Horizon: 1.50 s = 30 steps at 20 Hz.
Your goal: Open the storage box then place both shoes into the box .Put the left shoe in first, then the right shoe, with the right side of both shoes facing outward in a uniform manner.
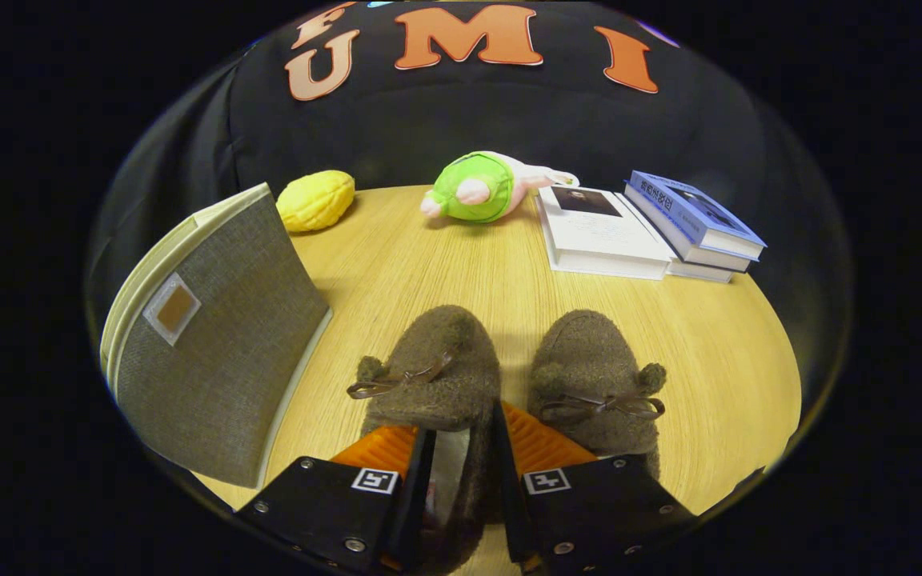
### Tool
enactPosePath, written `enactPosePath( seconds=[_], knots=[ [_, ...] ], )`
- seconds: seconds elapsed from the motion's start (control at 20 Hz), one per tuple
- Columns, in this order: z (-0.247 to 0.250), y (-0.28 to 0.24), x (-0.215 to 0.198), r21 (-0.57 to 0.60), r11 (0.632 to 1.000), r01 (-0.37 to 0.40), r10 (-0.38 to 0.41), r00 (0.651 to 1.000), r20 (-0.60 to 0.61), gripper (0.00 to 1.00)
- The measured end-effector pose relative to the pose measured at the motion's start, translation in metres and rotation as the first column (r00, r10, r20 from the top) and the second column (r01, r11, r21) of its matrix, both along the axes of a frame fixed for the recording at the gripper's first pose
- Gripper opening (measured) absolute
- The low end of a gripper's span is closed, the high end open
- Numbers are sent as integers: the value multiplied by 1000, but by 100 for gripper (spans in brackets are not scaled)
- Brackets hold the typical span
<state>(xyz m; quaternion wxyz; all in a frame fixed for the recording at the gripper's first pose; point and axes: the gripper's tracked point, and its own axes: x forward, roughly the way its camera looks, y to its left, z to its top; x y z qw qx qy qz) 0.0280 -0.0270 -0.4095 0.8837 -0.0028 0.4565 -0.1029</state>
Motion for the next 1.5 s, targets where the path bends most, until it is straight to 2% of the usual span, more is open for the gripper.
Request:
enactPosePath(
  seconds=[0.15,0.35,0.45,0.5,0.6,0.8,1.1,1.3,1.5],
  knots=[
    [-10,-6,3,-28,999,29,-29,999,-20,33],
    [-14,-5,8,46,997,66,-65,997,-33,27],
    [-14,-9,12,72,992,100,-99,995,-24,19],
    [-13,-9,11,87,990,115,-113,993,-23,9],
    [-5,-1,10,117,986,117,-117,993,-14,4],
    [28,22,17,220,966,139,-146,989,14,4],
    [85,43,37,256,958,132,-150,987,52,3],
    [131,73,60,289,953,92,-128,986,109,4],
    [167,125,82,361,931,45,-103,984,144,3]
  ],
)
